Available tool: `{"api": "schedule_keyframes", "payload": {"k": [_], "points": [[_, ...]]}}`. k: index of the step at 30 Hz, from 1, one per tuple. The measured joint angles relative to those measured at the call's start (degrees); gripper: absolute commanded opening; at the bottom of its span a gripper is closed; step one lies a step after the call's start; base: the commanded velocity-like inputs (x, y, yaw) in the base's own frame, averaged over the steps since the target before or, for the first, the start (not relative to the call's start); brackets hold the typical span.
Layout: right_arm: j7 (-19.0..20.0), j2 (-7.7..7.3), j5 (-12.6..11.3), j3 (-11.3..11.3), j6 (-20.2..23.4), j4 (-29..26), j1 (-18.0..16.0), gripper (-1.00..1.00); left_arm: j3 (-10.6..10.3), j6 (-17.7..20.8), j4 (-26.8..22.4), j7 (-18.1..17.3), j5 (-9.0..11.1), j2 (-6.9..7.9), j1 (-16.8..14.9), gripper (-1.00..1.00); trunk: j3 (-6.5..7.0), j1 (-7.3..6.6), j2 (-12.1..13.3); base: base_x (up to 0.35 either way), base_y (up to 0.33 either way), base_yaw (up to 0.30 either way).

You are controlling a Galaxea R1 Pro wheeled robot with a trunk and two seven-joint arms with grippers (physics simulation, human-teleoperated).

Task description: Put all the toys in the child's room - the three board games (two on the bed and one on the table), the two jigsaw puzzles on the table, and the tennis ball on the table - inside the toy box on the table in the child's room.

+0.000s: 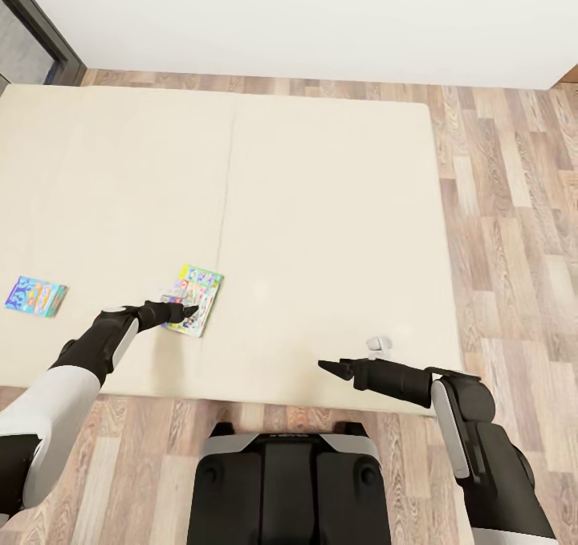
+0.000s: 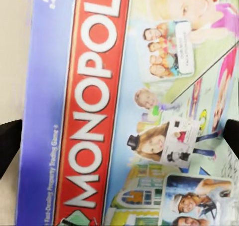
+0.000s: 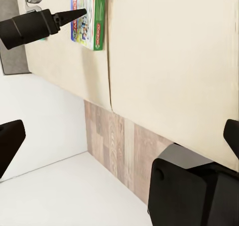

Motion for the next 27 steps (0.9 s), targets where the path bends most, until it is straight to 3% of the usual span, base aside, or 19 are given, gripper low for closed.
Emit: {"api": "schedule_keyframes", "payload": {"k": [27], "points": [[0.0, -0.02, 0.0, 0.0, 0.0, 0.0, 0.0, 1.00, 0.0, 0.0, 0.0, 0.0, 0.0, -0.05, 0.0, 1.00, 0.00, 0.01, 0.0, -0.010, -0.116, 0.000]]}}
